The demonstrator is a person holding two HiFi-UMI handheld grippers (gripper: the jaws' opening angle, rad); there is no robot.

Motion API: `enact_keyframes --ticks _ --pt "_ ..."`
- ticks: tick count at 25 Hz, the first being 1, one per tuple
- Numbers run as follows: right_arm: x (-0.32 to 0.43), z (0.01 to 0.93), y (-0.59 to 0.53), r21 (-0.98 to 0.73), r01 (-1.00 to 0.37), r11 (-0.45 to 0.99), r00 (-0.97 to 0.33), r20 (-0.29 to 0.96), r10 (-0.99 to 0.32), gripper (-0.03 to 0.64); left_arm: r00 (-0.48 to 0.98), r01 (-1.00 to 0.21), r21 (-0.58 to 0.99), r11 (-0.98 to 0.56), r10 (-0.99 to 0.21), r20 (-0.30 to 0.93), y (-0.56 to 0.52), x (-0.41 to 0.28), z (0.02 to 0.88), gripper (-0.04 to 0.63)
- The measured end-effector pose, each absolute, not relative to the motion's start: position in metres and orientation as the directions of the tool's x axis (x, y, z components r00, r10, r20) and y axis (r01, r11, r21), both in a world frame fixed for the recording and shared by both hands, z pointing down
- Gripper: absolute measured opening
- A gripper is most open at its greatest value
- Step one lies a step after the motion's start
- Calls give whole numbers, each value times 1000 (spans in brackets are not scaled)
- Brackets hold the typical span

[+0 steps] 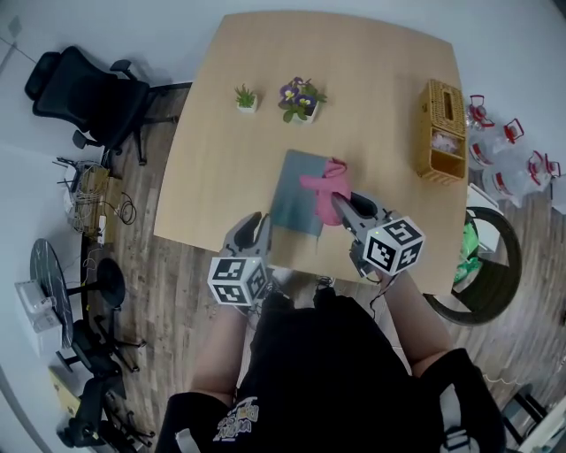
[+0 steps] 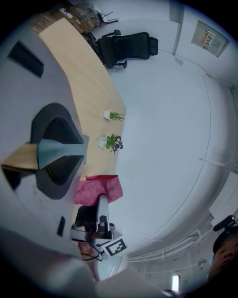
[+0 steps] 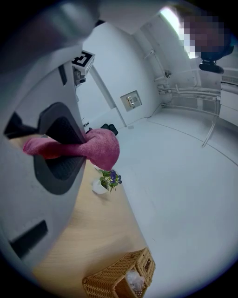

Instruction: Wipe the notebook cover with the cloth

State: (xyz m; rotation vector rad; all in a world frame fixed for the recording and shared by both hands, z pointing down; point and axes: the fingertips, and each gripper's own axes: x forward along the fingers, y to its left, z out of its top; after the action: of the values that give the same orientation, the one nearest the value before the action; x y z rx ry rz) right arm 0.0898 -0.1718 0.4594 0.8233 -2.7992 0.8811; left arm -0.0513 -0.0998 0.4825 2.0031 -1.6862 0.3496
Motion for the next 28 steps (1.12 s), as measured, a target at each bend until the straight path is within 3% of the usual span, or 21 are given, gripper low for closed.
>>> enact_keyframes --ticks 3,8,23,28 --pt "96 466 -181 -506 -531 679 -844 251 -473 58 207 -972 204 -113 -824 528 -108 -49 499 105" --pt "106 474 -195 -480 -564 672 -824 279 -492 58 224 -971 202 -126 -773 593 -117 -47 529 145" --pt "118 525 -255 -229 -762 606 -629 486 -607 58 305 -952 245 -183 -636 709 -135 -62 610 157" --pt "114 546 -273 -74 -780 622 -544 573 -614 58 335 -942 259 -213 -588 736 -140 -65 628 157"
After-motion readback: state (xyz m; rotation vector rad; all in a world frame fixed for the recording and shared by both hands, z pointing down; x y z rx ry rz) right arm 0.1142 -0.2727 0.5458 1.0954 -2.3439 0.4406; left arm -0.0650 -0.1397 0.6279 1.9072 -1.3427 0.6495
